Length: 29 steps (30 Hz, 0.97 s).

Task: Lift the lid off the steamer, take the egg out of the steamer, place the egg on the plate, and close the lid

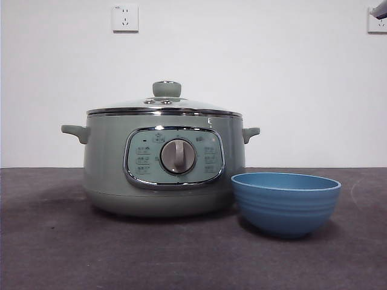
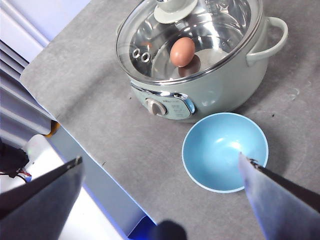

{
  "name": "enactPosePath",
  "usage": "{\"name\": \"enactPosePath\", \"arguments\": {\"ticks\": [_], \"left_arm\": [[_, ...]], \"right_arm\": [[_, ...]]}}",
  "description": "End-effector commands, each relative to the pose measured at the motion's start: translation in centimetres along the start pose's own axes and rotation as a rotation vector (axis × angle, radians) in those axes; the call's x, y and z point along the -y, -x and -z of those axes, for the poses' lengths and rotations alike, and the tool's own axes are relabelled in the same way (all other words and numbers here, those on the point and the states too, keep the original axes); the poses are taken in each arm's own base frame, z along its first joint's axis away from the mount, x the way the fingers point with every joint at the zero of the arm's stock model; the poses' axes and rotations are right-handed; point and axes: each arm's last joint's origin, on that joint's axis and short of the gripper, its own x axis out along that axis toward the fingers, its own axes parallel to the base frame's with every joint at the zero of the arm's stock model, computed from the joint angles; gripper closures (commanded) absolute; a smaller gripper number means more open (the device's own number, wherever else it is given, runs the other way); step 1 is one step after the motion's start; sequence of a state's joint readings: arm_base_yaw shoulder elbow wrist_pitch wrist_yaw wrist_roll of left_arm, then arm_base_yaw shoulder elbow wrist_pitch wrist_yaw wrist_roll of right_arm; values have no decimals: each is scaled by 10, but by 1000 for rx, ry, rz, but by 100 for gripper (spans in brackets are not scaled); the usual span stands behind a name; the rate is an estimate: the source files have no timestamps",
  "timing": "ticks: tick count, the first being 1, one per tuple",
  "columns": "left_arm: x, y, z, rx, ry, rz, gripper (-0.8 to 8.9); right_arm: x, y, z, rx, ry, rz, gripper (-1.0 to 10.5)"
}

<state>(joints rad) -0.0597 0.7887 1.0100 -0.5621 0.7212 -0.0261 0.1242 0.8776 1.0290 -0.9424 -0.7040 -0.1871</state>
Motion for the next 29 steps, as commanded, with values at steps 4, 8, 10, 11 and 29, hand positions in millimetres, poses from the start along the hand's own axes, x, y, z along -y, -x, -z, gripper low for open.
{"name": "enactPosePath", "arguments": {"ticks": [4, 8, 10, 11, 29], "left_arm": [[-3, -35, -31, 17, -66, 16, 287], [-4, -70, -42, 1, -125, 3, 287], [-4, -89, -44, -11, -161, -12, 288], [-4, -98, -43, -17, -180, -20, 288], [-26, -224, 8, -162, -314, -109, 290]], "right_arm": [[0, 1, -2, 18, 13, 1, 348], [0, 1, -3, 19, 14, 1, 348], [0, 1, -2, 19, 14, 2, 348], [0, 1, -2, 19, 14, 2, 348], [0, 1, -2, 19, 14, 3, 348]]}}
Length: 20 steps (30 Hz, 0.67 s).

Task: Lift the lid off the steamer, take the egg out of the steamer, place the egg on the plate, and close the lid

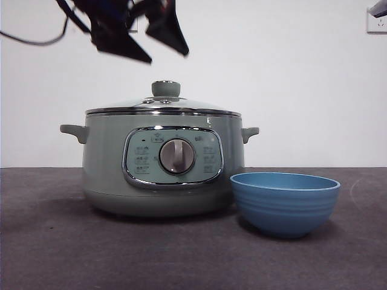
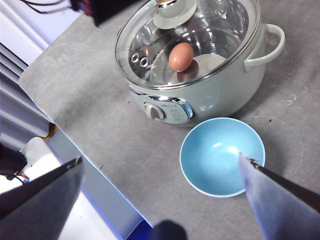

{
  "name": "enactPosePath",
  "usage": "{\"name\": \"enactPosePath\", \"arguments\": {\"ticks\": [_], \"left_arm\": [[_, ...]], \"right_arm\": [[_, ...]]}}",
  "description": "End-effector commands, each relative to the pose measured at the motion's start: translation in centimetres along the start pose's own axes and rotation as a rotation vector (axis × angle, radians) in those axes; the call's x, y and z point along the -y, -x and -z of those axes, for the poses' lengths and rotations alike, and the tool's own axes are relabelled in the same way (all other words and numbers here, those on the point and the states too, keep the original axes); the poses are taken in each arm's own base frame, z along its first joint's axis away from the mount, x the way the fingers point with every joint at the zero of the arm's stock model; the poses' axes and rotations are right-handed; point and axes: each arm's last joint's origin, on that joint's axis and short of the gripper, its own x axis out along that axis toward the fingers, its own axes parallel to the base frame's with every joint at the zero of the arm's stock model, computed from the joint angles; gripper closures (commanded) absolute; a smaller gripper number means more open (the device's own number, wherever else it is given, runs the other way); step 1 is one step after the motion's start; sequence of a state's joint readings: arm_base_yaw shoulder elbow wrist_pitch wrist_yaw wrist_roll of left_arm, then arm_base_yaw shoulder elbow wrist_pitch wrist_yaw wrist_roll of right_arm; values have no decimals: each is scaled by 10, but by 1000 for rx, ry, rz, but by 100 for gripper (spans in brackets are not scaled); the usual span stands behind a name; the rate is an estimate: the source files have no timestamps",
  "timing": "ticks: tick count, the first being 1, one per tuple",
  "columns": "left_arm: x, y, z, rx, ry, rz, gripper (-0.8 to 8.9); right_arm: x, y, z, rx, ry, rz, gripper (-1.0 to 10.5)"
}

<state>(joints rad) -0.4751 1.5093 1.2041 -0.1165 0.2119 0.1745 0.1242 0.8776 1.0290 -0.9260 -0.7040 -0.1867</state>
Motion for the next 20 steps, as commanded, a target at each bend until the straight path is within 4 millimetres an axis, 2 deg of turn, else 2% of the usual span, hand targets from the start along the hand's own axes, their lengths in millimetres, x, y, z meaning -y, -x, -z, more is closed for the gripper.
{"name": "enactPosePath", "arguments": {"ticks": [1, 10, 11, 14, 16, 19, 20], "left_arm": [[0, -12, 8, -21, -10, 7, 290], [-2, -34, 25, -95, 11, 19, 291], [-2, -34, 25, -91, 10, 19, 322], [-2, -34, 25, -96, 38, 19, 599], [-1, -34, 26, -99, 45, 20, 726], [-1, -34, 26, -99, 45, 21, 735], [-1, -34, 26, -99, 45, 21, 773]], "right_arm": [[0, 0, -1, 6, 3, 0, 348], [0, 0, -1, 6, 4, 3, 348], [0, 0, -1, 6, 4, 4, 348], [0, 0, -2, 13, 10, 5, 348], [0, 0, -2, 14, 11, 7, 348], [0, 0, -2, 16, 13, 8, 348], [0, 0, -2, 15, 13, 8, 348]]}}
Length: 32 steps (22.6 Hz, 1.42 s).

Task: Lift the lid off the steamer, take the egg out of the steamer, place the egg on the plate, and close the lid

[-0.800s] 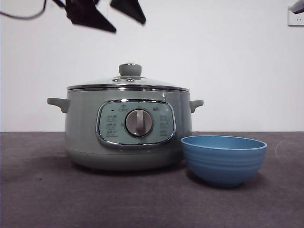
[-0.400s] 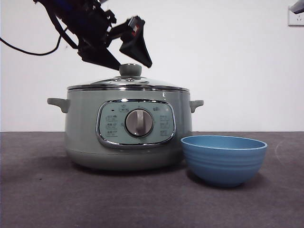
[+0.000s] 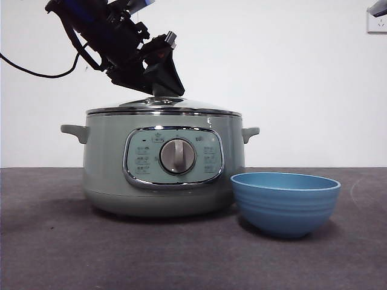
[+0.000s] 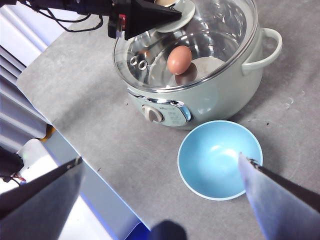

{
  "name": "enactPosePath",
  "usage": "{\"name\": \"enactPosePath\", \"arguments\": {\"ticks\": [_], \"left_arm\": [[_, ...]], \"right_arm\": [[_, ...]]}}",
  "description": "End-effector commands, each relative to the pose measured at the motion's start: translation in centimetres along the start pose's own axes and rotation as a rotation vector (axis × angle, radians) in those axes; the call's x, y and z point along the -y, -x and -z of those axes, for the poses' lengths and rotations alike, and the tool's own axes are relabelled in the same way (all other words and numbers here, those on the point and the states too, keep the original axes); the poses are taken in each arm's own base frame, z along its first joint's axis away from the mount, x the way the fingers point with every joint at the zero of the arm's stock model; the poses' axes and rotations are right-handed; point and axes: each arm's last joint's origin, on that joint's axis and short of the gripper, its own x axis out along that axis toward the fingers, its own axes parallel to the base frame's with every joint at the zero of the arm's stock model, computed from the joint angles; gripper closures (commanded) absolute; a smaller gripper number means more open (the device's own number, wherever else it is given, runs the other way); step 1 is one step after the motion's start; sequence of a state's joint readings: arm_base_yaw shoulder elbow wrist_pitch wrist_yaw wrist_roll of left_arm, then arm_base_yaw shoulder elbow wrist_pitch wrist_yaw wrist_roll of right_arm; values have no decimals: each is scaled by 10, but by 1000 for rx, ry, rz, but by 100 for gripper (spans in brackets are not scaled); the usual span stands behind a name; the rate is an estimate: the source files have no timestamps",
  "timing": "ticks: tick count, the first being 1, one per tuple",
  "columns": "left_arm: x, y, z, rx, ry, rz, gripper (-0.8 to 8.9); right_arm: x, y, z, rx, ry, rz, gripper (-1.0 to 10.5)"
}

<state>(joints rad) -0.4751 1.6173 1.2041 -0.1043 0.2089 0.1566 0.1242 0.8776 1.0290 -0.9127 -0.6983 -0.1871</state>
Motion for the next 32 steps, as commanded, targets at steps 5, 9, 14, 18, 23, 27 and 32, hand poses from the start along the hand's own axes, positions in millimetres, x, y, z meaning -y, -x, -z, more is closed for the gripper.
{"name": "enactPosePath", "arguments": {"ticks": [5, 9, 14, 18, 23, 27, 32], "left_arm": [[1, -1, 1, -3, 6, 8, 822], [2, 2, -3, 29, 24, 5, 822], [3, 19, -16, 93, 11, -4, 822], [4, 33, -29, 139, 1, -11, 822], [9, 73, -45, 193, 11, -23, 822], [16, 135, -55, 256, 12, -90, 822], [33, 218, -49, 299, 17, -188, 822]], "right_arm": [[0, 0, -1, 7, 4, 1, 348], [0, 0, -1, 7, 4, 2, 348], [0, 0, -1, 8, 5, 2, 348], [0, 0, -2, 13, 9, 2, 348], [1, 0, -7, 53, 5, 1, 348], [0, -9, -23, 141, 20, -29, 348], [2, -45, -41, 158, 18, -71, 349]]}}
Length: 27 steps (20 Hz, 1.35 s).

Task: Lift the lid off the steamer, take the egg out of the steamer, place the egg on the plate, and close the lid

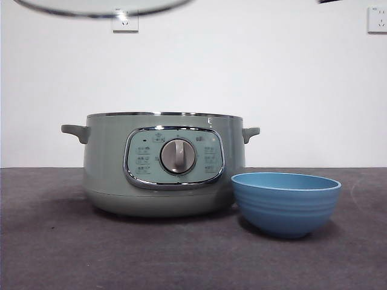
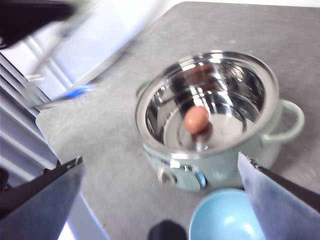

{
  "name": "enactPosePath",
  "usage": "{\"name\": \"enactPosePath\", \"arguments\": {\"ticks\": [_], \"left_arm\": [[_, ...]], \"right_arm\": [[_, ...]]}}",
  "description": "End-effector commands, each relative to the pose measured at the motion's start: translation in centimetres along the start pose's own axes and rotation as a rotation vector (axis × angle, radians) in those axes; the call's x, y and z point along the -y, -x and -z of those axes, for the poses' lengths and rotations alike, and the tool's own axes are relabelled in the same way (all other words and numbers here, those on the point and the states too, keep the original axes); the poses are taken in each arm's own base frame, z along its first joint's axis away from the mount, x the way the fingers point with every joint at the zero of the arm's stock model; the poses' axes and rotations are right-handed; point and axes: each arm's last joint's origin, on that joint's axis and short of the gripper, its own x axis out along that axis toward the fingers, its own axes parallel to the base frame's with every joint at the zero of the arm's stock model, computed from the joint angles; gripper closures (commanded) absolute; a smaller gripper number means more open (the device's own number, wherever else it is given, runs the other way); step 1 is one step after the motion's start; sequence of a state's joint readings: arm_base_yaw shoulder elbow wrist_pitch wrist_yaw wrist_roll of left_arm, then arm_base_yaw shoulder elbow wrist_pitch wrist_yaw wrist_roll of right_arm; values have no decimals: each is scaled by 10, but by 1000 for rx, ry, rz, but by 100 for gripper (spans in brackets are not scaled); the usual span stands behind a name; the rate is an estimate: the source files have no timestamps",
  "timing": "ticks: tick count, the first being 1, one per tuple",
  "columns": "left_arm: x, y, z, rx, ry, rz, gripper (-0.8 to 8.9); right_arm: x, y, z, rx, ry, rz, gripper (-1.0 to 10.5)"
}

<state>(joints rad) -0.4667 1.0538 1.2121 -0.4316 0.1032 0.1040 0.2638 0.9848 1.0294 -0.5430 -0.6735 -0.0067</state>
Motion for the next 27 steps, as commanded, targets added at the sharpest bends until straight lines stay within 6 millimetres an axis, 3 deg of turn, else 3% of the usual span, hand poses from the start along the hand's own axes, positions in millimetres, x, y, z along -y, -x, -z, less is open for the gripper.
{"name": "enactPosePath", "arguments": {"ticks": [1, 4, 9, 14, 17, 21, 25, 27], "left_arm": [[1, 39, -11, 71, 1, -64, 822], [4, 76, -3, 36, 6, -134, 822], [7, 118, 8, 20, 12, -194, 822], [10, 136, 16, 10, 26, -210, 822], [10, 137, 18, -11, 26, -208, 822], [10, 137, 18, -12, 25, -207, 822], [10, 137, 18, -12, 25, -206, 822], [10, 137, 18, -11, 24, -206, 822]], "right_arm": [[2, -22, -4, -4, -33, 12, 349], [3, -60, -7, -50, -29, 46, 352], [-5, -139, -24, -168, 29, 133, 353], [-5, -216, -37, -279, 111, 185, 354], [1, -257, -31, -322, 118, 180, 357], [16, -292, -5, -398, 127, 225, 358], [26, -310, 14, -438, 123, 229, 358], [29, -316, 21, -455, 119, 231, 418]]}}
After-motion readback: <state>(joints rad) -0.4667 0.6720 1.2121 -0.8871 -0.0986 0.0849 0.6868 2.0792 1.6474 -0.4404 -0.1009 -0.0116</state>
